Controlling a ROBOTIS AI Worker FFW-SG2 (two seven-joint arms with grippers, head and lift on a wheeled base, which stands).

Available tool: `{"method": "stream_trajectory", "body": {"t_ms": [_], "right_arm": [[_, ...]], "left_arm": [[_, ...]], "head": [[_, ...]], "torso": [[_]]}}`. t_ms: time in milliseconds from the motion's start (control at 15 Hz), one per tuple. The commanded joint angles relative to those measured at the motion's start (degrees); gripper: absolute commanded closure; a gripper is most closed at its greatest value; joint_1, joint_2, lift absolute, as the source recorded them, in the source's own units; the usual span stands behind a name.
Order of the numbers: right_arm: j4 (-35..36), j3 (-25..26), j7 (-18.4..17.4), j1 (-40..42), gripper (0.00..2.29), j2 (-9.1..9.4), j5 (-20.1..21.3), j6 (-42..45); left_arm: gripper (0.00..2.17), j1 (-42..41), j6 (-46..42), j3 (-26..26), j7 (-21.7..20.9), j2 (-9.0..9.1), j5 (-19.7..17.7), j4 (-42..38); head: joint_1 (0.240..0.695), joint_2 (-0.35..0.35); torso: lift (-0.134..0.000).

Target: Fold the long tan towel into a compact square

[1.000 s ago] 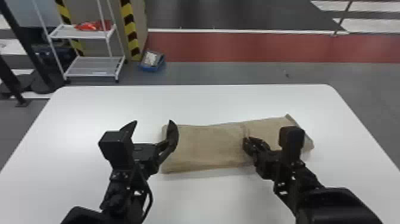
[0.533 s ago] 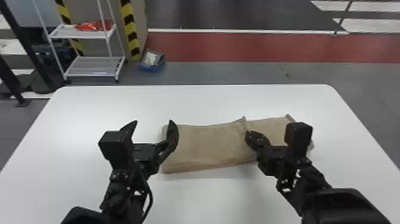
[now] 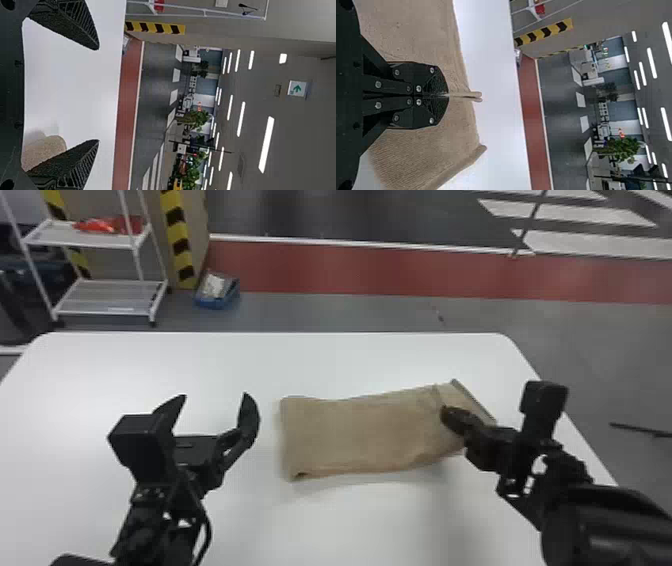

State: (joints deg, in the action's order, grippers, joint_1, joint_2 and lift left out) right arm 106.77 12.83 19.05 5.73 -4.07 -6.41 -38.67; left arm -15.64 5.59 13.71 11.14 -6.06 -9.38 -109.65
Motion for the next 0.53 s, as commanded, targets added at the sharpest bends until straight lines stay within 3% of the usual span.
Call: {"method": "stream_trajectory", "body": {"t_ms": [0,200,333,467], "right_arm": [[-4.5,-1.6,0.0,-0.2,1.42,-0.06,2.4,5.7],[-0.2,0.4,1.0,-0.4,1.42,-0.41,1.1,4.8],[3.5,4.1,3.0,-1.9,1.42,-0.67,-0.2,0.0],[2.8,7.9,4.9,-5.0,1.42,-1.64,0.4,-3.3]], "left_arm": [[0.04,0.5,0.2,0.3,-0.4,0.0,-0.5,0.3],[0.04,1.1,0.4,0.6,-0.2,0.0,-0.5,0.1],[0.04,1.0,0.4,0.6,0.1,0.0,-0.4,0.2],[0.04,0.7,0.2,0.4,0.2,0.0,-0.4,-0.1]], "head": [[0.695,-0.156],[0.695,-0.156],[0.695,-0.161],[0.695,-0.181]], "torso": [[-0.123],[-0.123],[-0.123],[-0.123]]}}
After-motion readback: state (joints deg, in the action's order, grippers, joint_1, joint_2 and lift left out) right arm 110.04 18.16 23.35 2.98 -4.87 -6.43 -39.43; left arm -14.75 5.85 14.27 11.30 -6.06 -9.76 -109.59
